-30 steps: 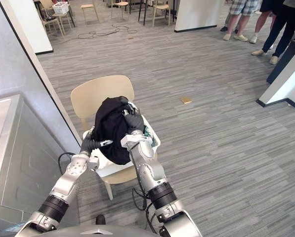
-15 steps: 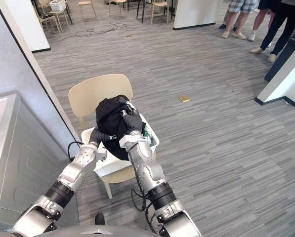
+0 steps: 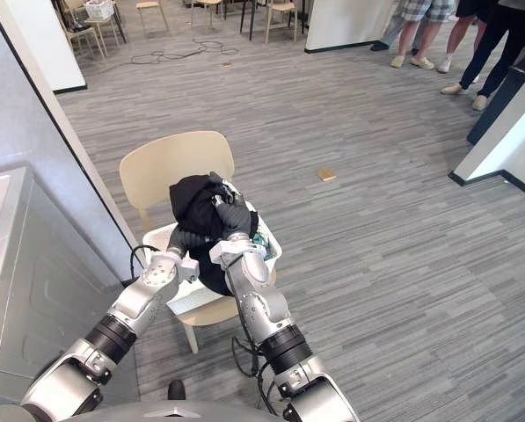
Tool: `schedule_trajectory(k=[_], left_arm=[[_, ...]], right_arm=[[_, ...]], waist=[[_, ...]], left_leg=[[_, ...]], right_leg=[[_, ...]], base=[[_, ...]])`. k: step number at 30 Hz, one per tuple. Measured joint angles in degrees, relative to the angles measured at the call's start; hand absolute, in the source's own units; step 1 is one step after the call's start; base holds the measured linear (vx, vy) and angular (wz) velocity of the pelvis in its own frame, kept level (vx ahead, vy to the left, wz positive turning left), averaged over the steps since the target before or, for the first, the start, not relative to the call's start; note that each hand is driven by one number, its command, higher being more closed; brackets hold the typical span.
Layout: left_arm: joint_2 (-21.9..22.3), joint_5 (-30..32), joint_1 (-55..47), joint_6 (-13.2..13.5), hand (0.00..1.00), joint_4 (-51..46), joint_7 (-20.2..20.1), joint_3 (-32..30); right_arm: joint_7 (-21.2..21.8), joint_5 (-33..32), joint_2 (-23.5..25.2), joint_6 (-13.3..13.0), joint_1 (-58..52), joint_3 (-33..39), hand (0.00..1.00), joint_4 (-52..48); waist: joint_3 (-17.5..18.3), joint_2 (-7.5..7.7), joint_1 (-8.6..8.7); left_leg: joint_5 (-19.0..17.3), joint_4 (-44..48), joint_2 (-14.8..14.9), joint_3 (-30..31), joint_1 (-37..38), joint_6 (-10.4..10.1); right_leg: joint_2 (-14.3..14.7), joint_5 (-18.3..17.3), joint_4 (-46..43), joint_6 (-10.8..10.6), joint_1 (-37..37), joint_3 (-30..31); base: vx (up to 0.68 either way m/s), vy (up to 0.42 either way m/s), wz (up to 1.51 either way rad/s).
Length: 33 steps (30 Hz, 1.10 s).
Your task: Pick up the laundry basket with both hands and put the clothes into the washing machine.
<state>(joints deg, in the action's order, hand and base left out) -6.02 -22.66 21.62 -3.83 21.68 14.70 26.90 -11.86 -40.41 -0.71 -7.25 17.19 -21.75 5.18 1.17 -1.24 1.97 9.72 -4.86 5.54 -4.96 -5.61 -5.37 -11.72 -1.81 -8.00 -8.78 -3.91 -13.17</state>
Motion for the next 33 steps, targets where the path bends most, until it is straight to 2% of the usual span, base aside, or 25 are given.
schedule_trajectory(k=[9,10,15,18,21,28,33], left_arm=[[0.0,-2.6,0.7,0.0,1.00,1.0,0.0,0.3],[0.0,-2.7,0.6,0.0,1.00,1.0,0.0,0.3],[0.0,-4.3,0.6,0.1,1.00,1.0,0.1,-0.1],[0.0,-4.3,0.4,0.1,1.00,0.8,0.1,-2.8],[-0.1,-4.5,-2.1,0.6,1.00,-2.7,0.7,-7.8],[-0.8,-4.7,-11.0,3.2,1.00,-11.1,1.6,-24.9],[-0.5,-4.8,-19.3,4.5,1.00,-15.7,1.3,-32.4]], right_arm=[[-0.2,-0.2,0.0,0.0,0.0,0.0,1.00,0.0],[-0.2,-0.2,0.0,0.0,0.0,0.0,0.00,0.0],[-0.1,0.2,0.0,0.0,0.0,0.0,0.00,0.0],[0.4,0.3,-0.3,0.0,0.0,0.4,0.00,0.0],[1.4,0.4,-0.8,0.2,-1.1,1.8,0.00,-0.1],[3.2,7.1,-2.0,2.3,-12.6,12.4,0.00,-2.4],[5.5,9.6,-2.2,3.7,-20.8,20.4,0.00,-6.0]], waist=[[0.4,0.64,-0.02],[0.4,0.65,-0.02],[0.4,0.75,-0.08],[0.3,0.96,-0.05],[0.3,1.42,-0.09],[0.1,1.80,-0.41],[0.1,1.78,-0.45]], left_leg=[[0.2,0.0,0.0,0.1,-0.1,0.2],[0.2,0.0,0.0,0.1,-0.1,0.2],[0.2,0.0,0.0,0.1,-0.1,0.0],[0.2,0.0,0.0,0.1,0.0,0.0],[0.2,0.0,0.0,0.0,0.2,0.0],[-0.1,0.0,-0.1,-0.3,0.5,0.1],[-0.3,0.0,-0.2,-0.3,0.7,-0.1]], right_leg=[[0.0,0.0,-0.2,0.0,-0.1,-0.1],[0.0,0.0,-0.3,0.0,-0.1,-0.1],[0.0,-0.1,-0.5,0.0,-0.1,-0.1],[0.0,-0.1,-0.6,0.0,-0.2,0.0],[-0.1,-0.5,-1.0,0.0,-0.2,0.1],[-0.1,-1.1,-1.5,-0.2,-0.1,0.1],[-0.1,-1.5,-1.5,-0.2,-0.1,0.1]], base=[[0.00,0.000,0.00],[0.00,0.000,0.00],[0.00,0.000,0.00],[0.00,0.000,0.00],[0.00,0.000,0.00],[0.01,0.001,0.00],[0.02,0.000,-0.01]])
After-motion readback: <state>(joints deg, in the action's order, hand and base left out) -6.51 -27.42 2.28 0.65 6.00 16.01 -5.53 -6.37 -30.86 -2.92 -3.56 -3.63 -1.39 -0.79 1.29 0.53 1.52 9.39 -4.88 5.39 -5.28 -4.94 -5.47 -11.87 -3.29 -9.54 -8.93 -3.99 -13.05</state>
